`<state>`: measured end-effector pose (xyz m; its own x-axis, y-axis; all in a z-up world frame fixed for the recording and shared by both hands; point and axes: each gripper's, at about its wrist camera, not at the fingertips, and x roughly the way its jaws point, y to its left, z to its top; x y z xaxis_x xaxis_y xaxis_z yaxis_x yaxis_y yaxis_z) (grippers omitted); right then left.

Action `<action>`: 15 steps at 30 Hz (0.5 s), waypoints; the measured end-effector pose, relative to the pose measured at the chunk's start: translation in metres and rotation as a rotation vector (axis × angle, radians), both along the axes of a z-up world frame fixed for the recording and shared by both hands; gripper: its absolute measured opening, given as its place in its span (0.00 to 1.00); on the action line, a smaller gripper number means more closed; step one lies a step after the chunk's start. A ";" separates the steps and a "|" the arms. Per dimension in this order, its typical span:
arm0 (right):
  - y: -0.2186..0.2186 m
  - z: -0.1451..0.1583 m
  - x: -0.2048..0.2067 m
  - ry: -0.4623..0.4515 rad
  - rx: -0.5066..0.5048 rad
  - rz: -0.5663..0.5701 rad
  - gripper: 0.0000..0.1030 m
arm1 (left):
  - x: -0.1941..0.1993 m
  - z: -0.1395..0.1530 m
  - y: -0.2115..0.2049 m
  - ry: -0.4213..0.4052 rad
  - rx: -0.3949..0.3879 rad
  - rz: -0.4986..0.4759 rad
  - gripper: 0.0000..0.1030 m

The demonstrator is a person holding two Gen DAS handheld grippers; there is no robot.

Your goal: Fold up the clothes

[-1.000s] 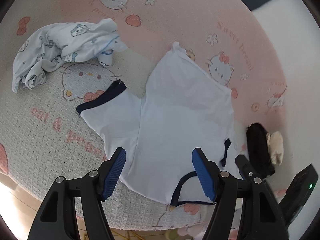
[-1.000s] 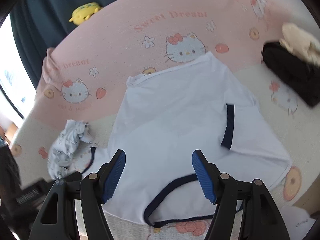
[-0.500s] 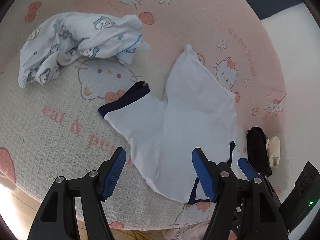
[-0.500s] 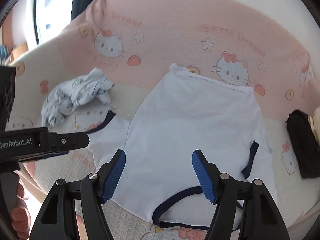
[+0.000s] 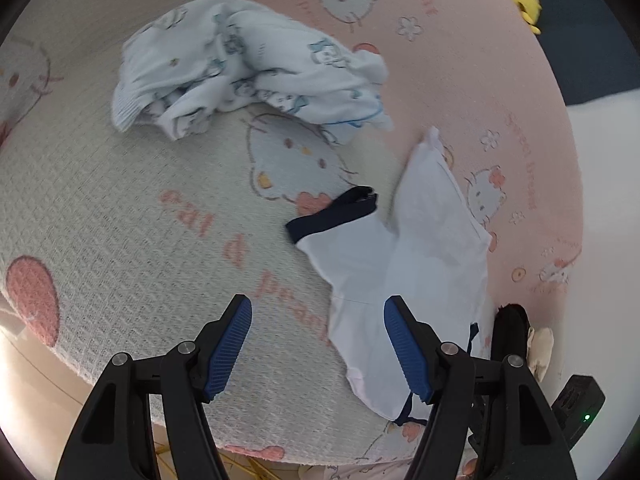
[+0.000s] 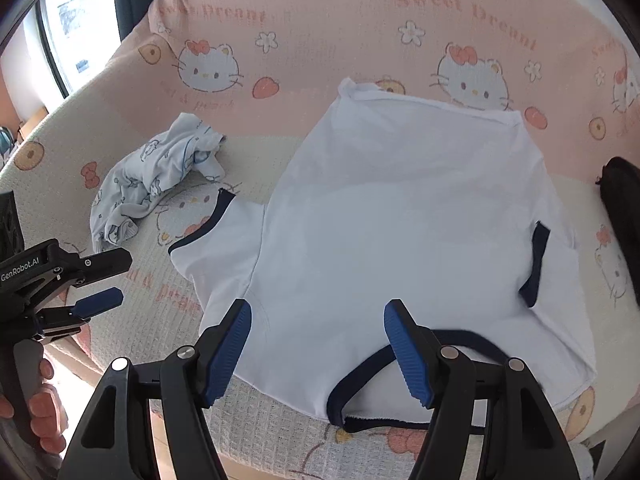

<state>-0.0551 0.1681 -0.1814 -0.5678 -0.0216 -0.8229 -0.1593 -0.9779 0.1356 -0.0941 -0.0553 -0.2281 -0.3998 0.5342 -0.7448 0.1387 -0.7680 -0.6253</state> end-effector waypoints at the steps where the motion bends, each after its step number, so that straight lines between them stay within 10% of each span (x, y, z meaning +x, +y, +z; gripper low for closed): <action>1: -0.001 -0.003 -0.001 -0.007 -0.006 0.006 0.66 | -0.001 -0.003 -0.001 -0.007 0.017 0.000 0.65; 15: -0.056 -0.015 0.007 0.002 0.233 0.202 0.66 | -0.039 -0.037 0.022 -0.086 0.177 -0.079 0.65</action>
